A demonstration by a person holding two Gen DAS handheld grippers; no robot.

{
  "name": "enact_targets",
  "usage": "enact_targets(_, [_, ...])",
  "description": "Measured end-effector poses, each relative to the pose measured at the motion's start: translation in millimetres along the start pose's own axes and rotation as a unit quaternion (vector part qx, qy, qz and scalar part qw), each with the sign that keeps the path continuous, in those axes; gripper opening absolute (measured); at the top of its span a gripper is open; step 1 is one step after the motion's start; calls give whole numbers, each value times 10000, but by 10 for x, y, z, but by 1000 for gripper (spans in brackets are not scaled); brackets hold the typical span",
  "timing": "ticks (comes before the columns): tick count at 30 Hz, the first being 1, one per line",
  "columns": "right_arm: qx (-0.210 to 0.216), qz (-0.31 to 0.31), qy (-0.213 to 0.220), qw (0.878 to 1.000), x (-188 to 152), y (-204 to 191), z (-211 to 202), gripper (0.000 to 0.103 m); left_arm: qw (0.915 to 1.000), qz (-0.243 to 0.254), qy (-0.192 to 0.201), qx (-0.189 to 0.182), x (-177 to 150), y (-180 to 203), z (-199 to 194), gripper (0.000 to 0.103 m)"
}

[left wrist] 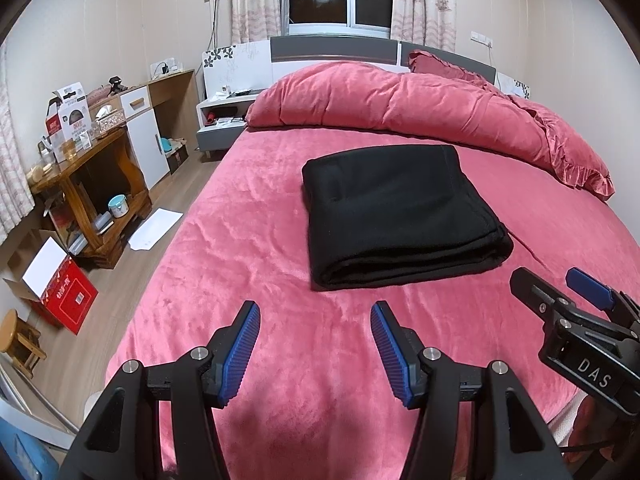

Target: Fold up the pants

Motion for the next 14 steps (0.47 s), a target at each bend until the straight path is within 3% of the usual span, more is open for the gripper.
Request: enact_targets(14, [5,30,-256,9997,-94,10,180,91,9995,-61,-288,58,-81,-63,227,59])
Point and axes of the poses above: each gripper's, at about its wrist camera, not at the fingertips, and z roughly the way its jaws point, y to its right, x to its top, the point moved 3 cm from there along z, roughly the way its jaws point, and after that the axes turned 3 degrees about y, right-handed, at the moved point
